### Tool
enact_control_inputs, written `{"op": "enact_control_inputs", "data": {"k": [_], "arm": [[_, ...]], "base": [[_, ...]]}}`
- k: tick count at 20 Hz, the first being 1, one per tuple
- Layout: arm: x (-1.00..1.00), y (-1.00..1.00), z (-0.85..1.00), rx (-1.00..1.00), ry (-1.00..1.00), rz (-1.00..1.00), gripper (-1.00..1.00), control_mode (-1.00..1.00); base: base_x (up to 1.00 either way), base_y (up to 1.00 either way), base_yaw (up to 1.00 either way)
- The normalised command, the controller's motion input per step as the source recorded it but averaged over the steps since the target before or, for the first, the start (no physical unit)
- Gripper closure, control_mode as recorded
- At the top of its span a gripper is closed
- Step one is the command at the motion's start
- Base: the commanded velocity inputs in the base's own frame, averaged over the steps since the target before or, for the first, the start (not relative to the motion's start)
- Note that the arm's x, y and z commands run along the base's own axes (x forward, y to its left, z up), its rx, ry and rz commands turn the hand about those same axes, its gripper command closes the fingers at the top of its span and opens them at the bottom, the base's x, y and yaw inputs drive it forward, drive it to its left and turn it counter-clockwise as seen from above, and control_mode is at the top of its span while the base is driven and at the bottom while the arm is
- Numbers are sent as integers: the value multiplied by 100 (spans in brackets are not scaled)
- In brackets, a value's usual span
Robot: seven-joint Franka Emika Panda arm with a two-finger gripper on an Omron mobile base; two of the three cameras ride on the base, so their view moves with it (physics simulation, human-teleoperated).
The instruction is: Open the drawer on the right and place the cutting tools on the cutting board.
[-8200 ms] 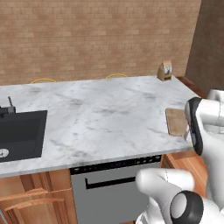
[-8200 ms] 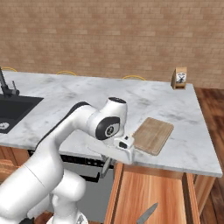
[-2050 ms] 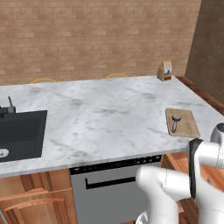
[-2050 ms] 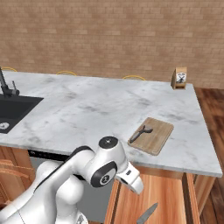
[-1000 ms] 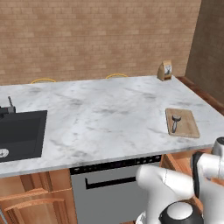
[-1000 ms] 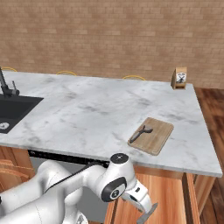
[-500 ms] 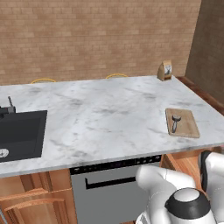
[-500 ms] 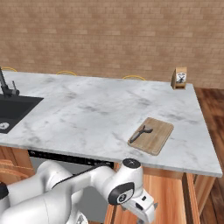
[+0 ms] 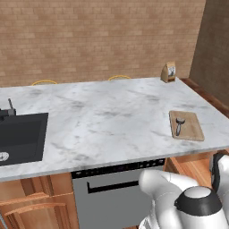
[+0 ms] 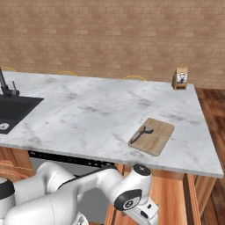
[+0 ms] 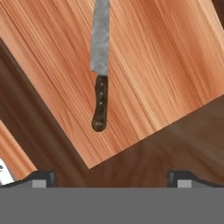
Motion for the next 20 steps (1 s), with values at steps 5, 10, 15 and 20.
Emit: {"op": "enact_control_inputs", "data": {"k": [5, 10, 15, 20], "arm": [[-5, 34, -10, 0, 0, 0, -100, -100], [-10, 17, -14, 2, 0, 0, -100, -100], [1, 0, -18, 5, 0, 0, -100, -100], [15, 0, -15, 6, 0, 0, -100, -100]], "base": [[0, 0, 0], [0, 0, 0], [0, 0, 0], [0, 0, 0]]}}
